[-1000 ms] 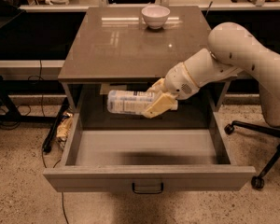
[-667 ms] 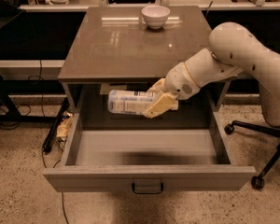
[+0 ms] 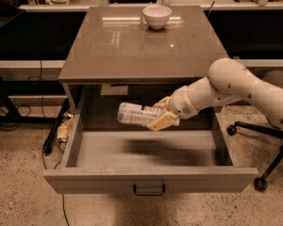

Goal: Place blue plastic bottle into top drawer

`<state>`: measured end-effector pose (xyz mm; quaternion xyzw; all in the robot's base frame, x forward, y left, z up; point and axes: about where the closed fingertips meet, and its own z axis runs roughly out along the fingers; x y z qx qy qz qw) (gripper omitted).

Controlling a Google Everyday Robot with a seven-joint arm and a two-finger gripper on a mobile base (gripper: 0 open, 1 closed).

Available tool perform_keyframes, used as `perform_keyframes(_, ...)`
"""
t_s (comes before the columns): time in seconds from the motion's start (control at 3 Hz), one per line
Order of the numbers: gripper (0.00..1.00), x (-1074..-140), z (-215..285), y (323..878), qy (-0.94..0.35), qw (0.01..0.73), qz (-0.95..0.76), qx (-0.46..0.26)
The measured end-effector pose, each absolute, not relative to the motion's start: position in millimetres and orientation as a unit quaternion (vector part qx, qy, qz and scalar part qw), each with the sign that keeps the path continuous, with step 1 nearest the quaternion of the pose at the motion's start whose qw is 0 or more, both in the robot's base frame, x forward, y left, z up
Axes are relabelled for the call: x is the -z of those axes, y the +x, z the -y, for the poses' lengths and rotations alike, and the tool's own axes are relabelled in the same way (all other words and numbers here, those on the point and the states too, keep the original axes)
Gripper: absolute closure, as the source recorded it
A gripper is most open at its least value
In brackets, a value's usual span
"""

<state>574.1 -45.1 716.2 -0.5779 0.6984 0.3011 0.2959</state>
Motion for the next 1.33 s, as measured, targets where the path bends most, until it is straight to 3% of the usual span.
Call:
perform_keyframes(0.33,1.0,-678,37,602,-0.566,0.33,-0.699,-0.285)
perform_keyframes(0.67,0.81,-657,11,620,-0.572,0.35,-0.683,-0.289)
perform_keyframes(1.0,0.5,-644,-11,630,-0.578,0.36,-0.669,-0.298)
perform_keyframes(1.33,0.27,-640,-18,630,-0.579,0.363,-0.665,-0.303)
